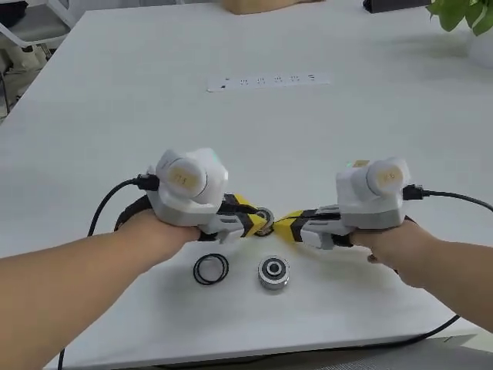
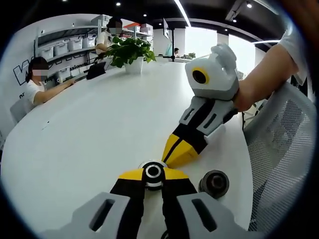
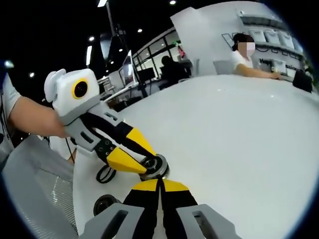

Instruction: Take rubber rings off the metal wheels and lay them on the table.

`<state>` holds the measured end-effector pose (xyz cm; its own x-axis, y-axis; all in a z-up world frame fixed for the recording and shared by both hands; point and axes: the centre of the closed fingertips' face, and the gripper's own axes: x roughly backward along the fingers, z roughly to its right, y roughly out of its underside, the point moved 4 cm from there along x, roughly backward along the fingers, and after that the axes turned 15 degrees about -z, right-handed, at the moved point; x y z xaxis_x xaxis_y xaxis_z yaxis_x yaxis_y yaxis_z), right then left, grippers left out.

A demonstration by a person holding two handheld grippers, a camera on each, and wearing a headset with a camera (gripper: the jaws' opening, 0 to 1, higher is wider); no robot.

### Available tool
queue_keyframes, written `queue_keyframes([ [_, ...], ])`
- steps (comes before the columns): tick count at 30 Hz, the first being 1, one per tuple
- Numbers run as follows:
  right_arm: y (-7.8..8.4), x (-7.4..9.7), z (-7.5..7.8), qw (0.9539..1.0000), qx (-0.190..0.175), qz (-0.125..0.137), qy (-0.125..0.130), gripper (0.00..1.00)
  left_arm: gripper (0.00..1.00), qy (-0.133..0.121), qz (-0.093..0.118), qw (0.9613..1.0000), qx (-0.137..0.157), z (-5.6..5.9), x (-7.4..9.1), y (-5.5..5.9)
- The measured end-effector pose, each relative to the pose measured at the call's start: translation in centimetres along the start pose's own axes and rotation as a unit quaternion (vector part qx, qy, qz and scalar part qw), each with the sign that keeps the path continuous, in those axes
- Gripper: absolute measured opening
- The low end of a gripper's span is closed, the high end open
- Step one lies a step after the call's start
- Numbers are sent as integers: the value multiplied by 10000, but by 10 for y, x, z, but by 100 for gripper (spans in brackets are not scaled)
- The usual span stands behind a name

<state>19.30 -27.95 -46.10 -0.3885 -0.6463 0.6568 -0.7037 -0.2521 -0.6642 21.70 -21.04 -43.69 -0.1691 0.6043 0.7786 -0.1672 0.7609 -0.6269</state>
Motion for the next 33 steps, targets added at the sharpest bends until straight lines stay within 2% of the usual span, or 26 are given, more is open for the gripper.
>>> queue_keyframes([
  [2,0,2,0,10000,-41,45,-27,0,7,-12,14,10000,11,0,0,0],
  [5,-1,5,0,9990,-407,172,-89,0,7,-42,18,10000,26,0,-1,0],
  [7,-9,11,4,9954,-781,523,-177,0,7,-85,11,10000,-15,1,-1,0],
  [8,-10,11,3,9948,-856,491,-250,0,7,-100,17,9999,-13,1,-1,0],
  [10,-9,11,3,9969,-639,424,-144,0,7,-131,39,9999,35,1,-1,0],
  [12,-9,11,-1,9940,-910,529,-290,0,7,-152,51,9999,64,1,-1,0],
  [16,-9,13,-1,9926,-1002,576,-368,0,7,-201,21,9998,56,2,-1,0],
  [21,-11,12,-3,9923,-1000,605,-423,0,7,-238,-1,9997,50,2,-2,0],
  [26,-15,9,-16,9926,-922,576,-533,0,7,-274,-13,9996,21,3,-2,-1],
  [29,-18,10,-21,9902,-942,682,-773,0,7,-256,-26,9997,6,3,-2,-1],
  [30,-19,10,-20,9914,-891,667,-694,0,7,-264,-30,9996,0,3,-2,-1],
  [33,-17,10,-20,9908,-904,645,-772,0,7,-253,-22,9997,11,3,-2,-1],
])
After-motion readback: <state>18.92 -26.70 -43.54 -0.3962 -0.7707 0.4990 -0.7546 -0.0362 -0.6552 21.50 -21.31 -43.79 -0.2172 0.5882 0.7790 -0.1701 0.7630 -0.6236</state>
